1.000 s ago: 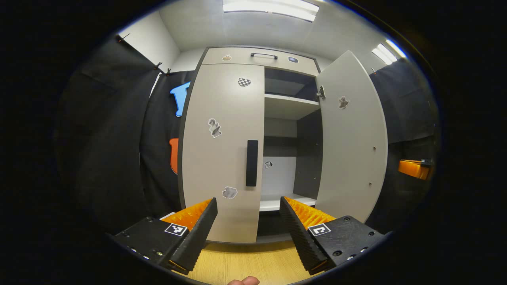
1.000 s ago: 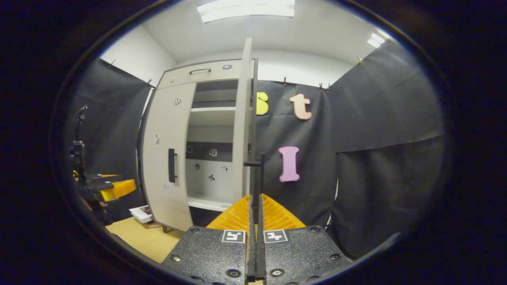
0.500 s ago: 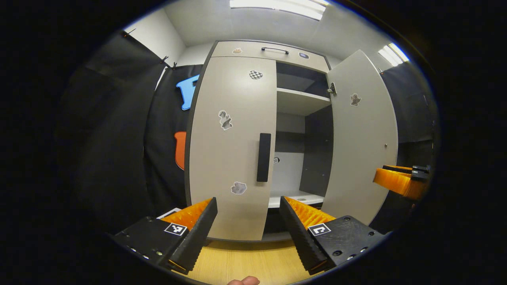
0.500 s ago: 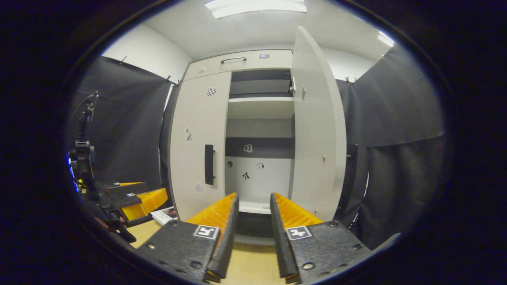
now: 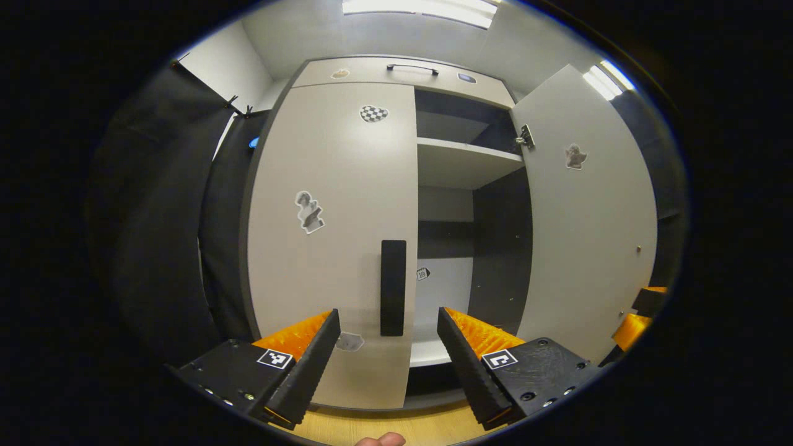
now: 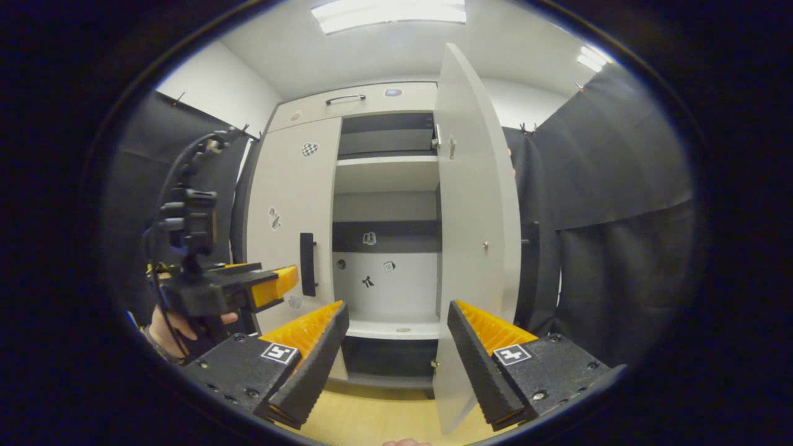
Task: Open the right door of the double-door shoe cabinet with the right hand, and open the left door with the left hand.
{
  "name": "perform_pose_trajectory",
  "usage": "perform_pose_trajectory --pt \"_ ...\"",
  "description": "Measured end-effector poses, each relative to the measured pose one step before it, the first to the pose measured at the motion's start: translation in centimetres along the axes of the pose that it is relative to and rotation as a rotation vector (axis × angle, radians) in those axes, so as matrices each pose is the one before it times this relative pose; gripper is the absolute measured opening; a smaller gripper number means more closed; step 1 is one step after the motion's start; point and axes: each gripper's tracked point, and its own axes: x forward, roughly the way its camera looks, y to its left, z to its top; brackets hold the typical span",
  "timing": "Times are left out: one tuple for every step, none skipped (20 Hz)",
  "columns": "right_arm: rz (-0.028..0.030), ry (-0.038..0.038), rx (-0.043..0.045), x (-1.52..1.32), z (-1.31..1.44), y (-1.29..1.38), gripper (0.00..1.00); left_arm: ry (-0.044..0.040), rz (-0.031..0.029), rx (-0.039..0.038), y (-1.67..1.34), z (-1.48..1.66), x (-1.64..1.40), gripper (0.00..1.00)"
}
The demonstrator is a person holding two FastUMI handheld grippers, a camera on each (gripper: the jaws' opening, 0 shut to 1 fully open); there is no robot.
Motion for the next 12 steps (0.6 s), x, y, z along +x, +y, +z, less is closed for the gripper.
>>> perform_pose_trajectory --pt "-0.00361 0.00249 -0.00664 -0.268 -0.179 -0.344 1.0 -0.00418 -0.00786 0.00616 -0.584 0.144 1.944 0.95" --pt "-0.00585 0.00219 -0.00623 -0.267 -0.117 -0.359 1.0 0.00998 0.00445 0.00855 -0.152 -0.29 1.625 0.95" --pt "-0.00466 0.00007 -0.00647 -0.181 -0.052 -0.316 1.0 0.02 0.00783 0.00627 -0.109 -0.666 1.372 0.95" --pt "-0.0072 -0.00194 -0.00771 -0.13 0.069 -0.355 1.0 0.01278 0.0077 0.00543 -0.005 -0.522 1.211 0.95" --pt "-0.00678 -0.00399 -0.00721 -0.074 -0.076 -0.372 1.0 0.01149 0.00869 0.00668 0.038 -0.4 0.824 0.95" --pt "-0.00472 -0.00295 -0.00567 0.037 0.146 -0.357 1.0 0.00377 0.00783 0.00702 0.081 -0.237 0.631 0.95" --pt "-0.00246 0.0023 -0.0044 0.179 0.032 -0.175 1.0 -0.0037 0.00758 0.00535 0.174 -0.046 0.52 0.96" --pt "-0.00248 0.00388 -0.0009 0.17 -0.035 -0.13 1.0 -0.00724 0.00762 0.00154 0.197 0.083 0.28 0.96" --pt "0.00292 0.00407 -0.00047 0.131 0.007 -0.09 1.0 -0.00081 0.01141 -0.00107 0.232 0.069 0.337 0.95" --pt "0.00345 0.00584 -0.00042 0.096 -0.077 0.017 1.0 -0.0019 0.00193 -0.00892 0.047 0.145 0.018 0.95" --pt "0.00802 0.00221 0.0004 0.124 -0.068 0.103 1.0 0.01297 0.0046 -0.00629 0.038 -0.06 0.074 0.95" --pt "0.00718 0.00052 -0.00168 0.271 -0.025 0.24 1.0 0.00495 0.01316 -0.00258 0.215 -0.084 0.011 0.95"
